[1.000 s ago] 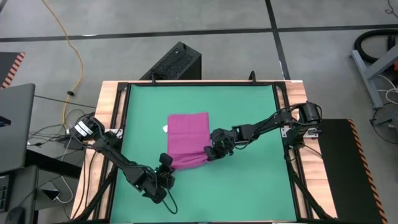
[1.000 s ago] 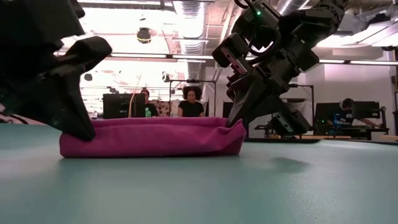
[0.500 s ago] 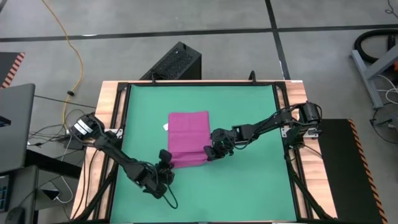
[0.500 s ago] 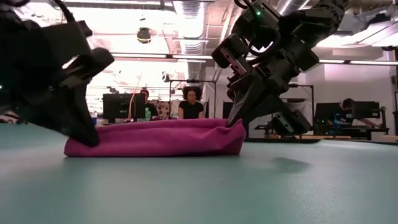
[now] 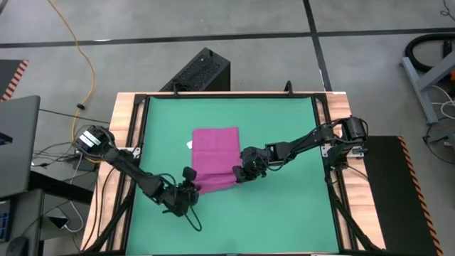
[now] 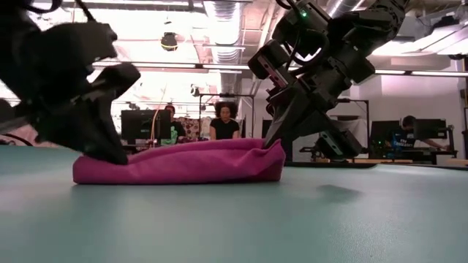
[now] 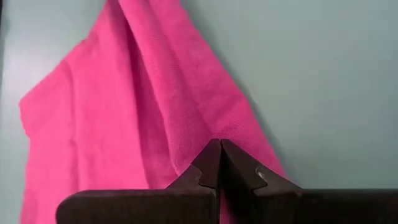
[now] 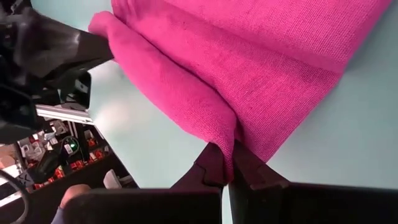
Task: Roll towel into tight, uniform cylinder
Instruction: Roll the pink towel
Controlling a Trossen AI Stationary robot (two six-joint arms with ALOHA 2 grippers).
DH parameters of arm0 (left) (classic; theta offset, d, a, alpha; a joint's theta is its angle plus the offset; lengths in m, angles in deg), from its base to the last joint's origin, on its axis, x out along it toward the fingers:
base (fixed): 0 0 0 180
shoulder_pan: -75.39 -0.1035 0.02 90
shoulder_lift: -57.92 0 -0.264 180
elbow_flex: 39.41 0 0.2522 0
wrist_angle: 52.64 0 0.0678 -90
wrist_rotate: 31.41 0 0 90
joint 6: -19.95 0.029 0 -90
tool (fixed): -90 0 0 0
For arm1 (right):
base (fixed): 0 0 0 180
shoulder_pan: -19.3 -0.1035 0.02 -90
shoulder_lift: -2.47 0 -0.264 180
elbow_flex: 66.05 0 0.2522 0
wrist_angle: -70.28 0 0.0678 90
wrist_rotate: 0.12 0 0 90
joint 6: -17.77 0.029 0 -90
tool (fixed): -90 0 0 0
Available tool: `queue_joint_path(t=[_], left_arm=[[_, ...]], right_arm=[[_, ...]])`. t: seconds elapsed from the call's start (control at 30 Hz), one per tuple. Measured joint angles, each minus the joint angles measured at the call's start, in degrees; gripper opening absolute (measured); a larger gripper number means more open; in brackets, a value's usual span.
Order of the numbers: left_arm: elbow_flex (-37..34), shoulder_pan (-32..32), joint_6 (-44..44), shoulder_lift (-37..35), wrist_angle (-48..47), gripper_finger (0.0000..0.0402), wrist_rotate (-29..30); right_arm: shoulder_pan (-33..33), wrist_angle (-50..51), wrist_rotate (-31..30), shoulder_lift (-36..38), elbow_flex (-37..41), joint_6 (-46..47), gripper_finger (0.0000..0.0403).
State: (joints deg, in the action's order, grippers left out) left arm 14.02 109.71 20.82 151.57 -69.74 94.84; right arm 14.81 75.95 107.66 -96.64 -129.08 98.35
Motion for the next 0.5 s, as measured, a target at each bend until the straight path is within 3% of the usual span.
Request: queue_joint_path(t=[0.23,0.5], left_arm=[[-2.6,-1.4,-0.3,-0.8,0.3,0.0,2.1],[-2.6,-5.0,1.0,-0.8,0.8,0.0,-3.1]], right_arm=[[-0.1,2.3,-0.7,0.0,0.0,1.2,0.0017],[-1.9,7.9,-10.4,0.0,0.0,-3.4,0.0031]])
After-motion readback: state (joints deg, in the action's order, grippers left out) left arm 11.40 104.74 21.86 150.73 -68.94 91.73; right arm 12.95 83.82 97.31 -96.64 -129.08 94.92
